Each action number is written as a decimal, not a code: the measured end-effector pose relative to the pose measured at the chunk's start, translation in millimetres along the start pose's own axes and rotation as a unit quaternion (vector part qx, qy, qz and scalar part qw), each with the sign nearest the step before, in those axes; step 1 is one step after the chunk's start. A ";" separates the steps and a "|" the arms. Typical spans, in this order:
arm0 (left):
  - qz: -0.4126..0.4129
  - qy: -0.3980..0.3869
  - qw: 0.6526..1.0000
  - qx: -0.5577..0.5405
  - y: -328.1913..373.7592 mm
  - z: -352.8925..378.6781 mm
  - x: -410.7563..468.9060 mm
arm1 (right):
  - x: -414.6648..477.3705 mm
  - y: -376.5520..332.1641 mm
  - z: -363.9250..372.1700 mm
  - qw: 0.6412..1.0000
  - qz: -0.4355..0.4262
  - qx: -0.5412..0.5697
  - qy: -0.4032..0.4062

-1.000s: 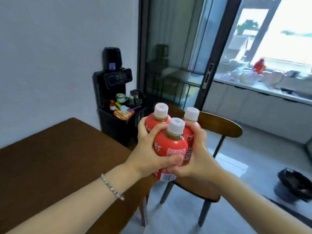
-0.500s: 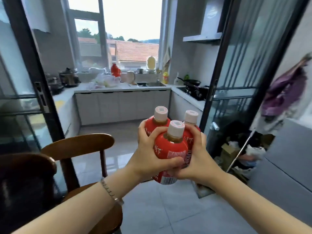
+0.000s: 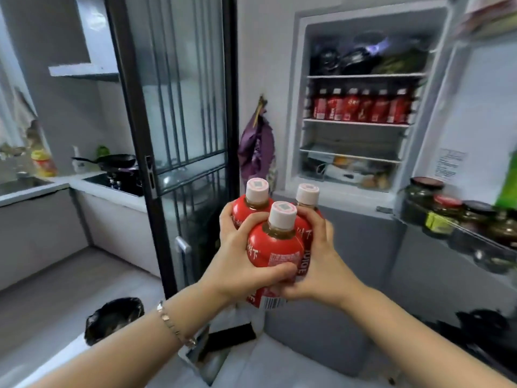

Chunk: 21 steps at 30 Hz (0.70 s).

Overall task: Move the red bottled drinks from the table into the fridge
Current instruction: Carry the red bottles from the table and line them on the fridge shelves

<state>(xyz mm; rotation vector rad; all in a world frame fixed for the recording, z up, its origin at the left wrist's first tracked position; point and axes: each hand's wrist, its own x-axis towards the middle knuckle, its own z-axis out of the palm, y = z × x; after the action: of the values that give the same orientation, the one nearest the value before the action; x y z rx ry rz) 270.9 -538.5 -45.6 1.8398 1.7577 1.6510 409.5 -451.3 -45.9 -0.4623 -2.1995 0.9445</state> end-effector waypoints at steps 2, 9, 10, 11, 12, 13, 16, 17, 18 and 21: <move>0.013 -0.012 1.000 -0.016 -13.4 27.4 32.3 | 16.8 26.5 -25.0 0.999 0.023 -0.025 0.013; 0.045 -0.038 0.995 -0.082 -54.2 150.2 184.4 | 105.7 130.2 -146.6 0.995 0.033 -0.081 0.050; 0.042 -0.040 0.994 -0.090 -54.6 153.8 192.9 | 110.8 132.9 -152.9 0.994 0.029 -0.089 0.053; 0.050 -0.043 0.993 -0.102 -56.9 167.8 219.1 | 129.4 147.2 -171.2 0.992 0.023 -0.105 0.060; 0.051 -0.045 0.992 -0.108 -56.1 171.2 225.3 | 132.3 149.9 -177.2 0.992 0.027 -0.105 0.063; 0.064 -0.051 0.991 -0.104 -62.5 186.6 251.6 | 150.6 165.0 -193.8 0.992 0.024 -0.106 0.062; 0.069 -0.050 0.991 -0.107 -81.3 215.0 317.6 | 198.0 198.4 -229.4 0.989 0.023 -0.119 0.084; 0.076 -0.051 0.990 -0.110 -88.4 226.1 344.3 | 219.1 213.1 -241.7 0.987 0.016 -0.127 0.097; 0.072 -0.050 0.990 -0.107 -88.3 227.1 352.0 | 225.5 212.9 -246.2 0.987 0.019 -0.129 0.096; 0.097 -0.058 0.986 -0.122 -109.6 248.8 416.6 | 275.8 239.2 -276.5 0.985 0.019 -0.135 0.109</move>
<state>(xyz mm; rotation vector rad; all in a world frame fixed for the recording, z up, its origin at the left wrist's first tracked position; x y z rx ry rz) 271.4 -46.3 26.1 1.9952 1.3004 1.6970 426.0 -1.9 40.4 -0.7012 -2.1293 0.5843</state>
